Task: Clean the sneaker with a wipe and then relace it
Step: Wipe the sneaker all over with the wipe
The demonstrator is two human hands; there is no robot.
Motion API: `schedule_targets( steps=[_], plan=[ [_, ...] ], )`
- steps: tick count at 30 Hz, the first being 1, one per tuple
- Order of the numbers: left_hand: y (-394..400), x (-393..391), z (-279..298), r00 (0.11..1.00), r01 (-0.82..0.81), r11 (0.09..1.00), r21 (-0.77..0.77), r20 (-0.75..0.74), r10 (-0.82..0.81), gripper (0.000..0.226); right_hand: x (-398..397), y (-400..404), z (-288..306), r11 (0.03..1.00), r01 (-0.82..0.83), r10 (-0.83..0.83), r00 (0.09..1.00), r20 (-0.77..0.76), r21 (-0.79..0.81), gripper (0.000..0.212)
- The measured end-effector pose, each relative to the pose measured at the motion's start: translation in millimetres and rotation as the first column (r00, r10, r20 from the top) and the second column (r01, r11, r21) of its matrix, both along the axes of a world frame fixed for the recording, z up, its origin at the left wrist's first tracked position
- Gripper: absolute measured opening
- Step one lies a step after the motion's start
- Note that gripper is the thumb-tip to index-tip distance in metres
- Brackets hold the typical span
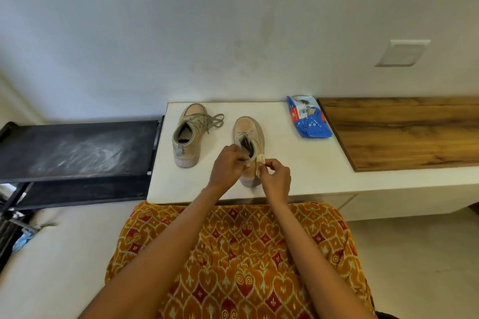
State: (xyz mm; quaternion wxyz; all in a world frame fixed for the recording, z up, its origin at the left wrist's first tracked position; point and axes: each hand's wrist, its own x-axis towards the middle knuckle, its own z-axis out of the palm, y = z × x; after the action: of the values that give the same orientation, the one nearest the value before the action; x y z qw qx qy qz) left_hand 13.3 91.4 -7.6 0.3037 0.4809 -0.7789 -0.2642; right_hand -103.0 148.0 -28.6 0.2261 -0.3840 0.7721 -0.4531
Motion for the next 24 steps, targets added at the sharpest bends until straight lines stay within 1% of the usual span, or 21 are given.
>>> schedule_targets(
  steps=[2,3,4,7,9,10,13,15,18,20,24],
  plan=[
    [-2.0,7.3,-3.4,0.979,-0.095,0.994,0.061,-0.173,0.104,0.013,0.3,-6.7,7.0,1.000,-0.014,0.017,0.989,-0.145,0.022,0.021],
    [-1.4,10.3,-5.6,0.964,-0.117,0.989,0.091,-0.228,0.136,0.013,-1.3,-14.2,13.0,0.999,-0.001,0.009,0.980,-0.197,0.041,0.022],
    [-0.5,12.6,-8.6,0.956,-0.124,0.985,0.119,-0.250,0.151,0.014,-2.7,-23.5,19.9,0.998,0.010,0.005,0.973,-0.229,0.068,0.023],
    [6.5,16.3,-16.2,0.957,-0.136,0.981,0.140,-0.236,0.167,0.013,-3.1,-48.2,32.6,0.987,-0.038,0.086,0.945,-0.314,0.158,0.025],
    [8.6,20.0,-21.4,0.950,-0.164,0.978,0.126,-0.245,0.191,0.014,3.8,-51.2,32.5,0.981,-0.099,0.153,0.923,-0.352,0.166,0.025],
    [9.1,23.0,-24.6,0.947,-0.173,0.977,0.124,-0.253,0.200,0.015,8.8,-45.7,30.6,0.980,-0.126,0.176,0.908,-0.381,0.153,0.023],
    [9.4,31.9,-29.7,0.951,-0.177,0.977,0.117,-0.235,0.200,0.015,18.2,-15.2,19.4,0.982,-0.184,0.181,0.860,-0.476,0.042,0.019],
    [9.9,34.4,-30.6,0.959,-0.170,0.982,0.088,-0.215,0.185,0.015,13.2,-6.4,12.4,0.985,-0.173,0.165,0.865,-0.473,0.028,0.018],
    [12.3,27.6,-24.0,0.968,-0.165,0.986,0.031,-0.187,0.168,0.015,0.0,-24.1,13.5,0.990,-0.077,0.122,0.885,-0.449,0.118,0.022],
    [15.2,19.4,-20.8,0.976,-0.150,0.988,-0.022,-0.160,0.145,0.014,-3.9,-41.0,22.2,0.989,-0.046,0.102,0.900,-0.425,0.140,0.024],
    [25.5,15.3,-23.0,0.979,-0.190,0.971,-0.148,-0.102,0.176,0.010,13.6,-47.2,32.0,0.989,-0.094,0.135,0.898,-0.418,0.119,0.025]
  ],
)
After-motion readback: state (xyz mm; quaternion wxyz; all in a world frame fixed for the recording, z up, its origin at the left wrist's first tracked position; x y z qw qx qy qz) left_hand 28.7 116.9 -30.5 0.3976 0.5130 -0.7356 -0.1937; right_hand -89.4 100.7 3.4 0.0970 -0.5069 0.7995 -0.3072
